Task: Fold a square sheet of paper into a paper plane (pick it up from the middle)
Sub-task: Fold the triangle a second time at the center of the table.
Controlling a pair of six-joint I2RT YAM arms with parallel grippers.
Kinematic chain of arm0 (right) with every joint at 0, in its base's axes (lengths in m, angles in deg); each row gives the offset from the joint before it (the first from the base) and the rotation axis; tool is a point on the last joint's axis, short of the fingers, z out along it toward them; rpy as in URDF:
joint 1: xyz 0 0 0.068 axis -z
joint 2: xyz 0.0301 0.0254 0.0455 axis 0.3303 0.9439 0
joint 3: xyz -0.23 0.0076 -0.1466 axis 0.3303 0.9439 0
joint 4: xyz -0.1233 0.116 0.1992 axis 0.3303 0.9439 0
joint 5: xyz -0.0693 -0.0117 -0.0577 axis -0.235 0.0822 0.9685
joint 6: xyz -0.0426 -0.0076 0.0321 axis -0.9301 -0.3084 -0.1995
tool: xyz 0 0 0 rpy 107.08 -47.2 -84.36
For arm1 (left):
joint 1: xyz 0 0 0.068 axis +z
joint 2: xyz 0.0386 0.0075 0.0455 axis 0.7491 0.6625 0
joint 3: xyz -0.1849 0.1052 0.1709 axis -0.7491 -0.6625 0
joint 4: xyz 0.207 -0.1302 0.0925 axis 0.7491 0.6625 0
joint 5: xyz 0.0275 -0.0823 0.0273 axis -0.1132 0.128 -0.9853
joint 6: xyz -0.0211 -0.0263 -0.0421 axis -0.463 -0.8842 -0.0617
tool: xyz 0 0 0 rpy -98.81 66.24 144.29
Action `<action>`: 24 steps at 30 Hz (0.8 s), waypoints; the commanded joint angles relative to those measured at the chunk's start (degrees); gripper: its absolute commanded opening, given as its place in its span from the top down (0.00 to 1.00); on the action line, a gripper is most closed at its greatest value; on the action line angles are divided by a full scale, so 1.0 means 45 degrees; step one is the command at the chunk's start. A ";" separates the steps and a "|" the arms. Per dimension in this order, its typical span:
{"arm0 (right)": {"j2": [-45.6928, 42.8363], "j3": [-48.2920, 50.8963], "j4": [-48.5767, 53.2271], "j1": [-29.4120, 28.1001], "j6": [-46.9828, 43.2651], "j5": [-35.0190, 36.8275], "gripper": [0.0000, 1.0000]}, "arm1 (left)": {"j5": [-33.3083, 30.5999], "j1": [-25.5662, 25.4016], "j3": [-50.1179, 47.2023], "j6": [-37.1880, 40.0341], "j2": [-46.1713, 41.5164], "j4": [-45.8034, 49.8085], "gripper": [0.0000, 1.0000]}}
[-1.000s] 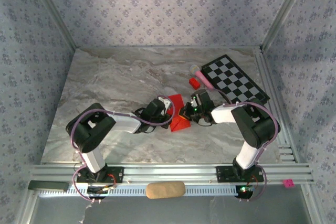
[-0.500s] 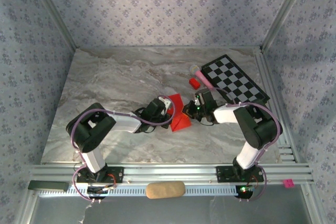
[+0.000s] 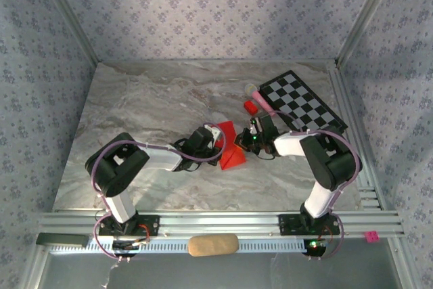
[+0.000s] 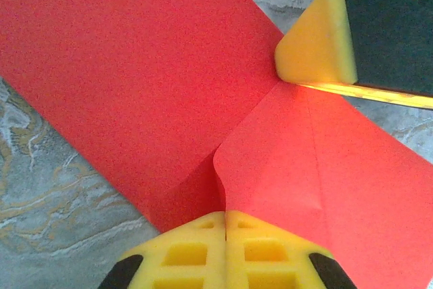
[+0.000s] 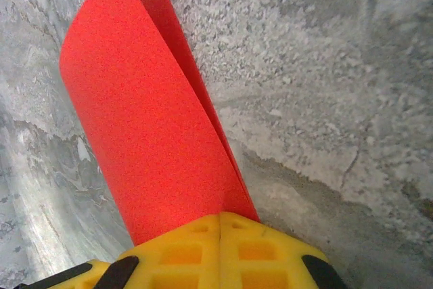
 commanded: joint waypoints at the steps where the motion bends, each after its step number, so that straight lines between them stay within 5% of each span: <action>1: 0.0249 -0.0106 0.1453 0.0050 0.0217 0.0454 0.98 | -0.0046 0.0081 -0.0047 0.0294 0.0251 0.1154 1.00; 9: -0.1650 -0.0204 0.1162 -0.0012 -0.0384 -0.0502 0.97 | -0.0050 0.0097 -0.0048 0.0333 0.0135 0.1256 1.00; 24: -0.0500 0.0284 0.0265 -0.1480 0.0266 -0.0717 0.98 | -0.0048 0.0101 -0.0027 0.0392 0.0085 0.1348 1.00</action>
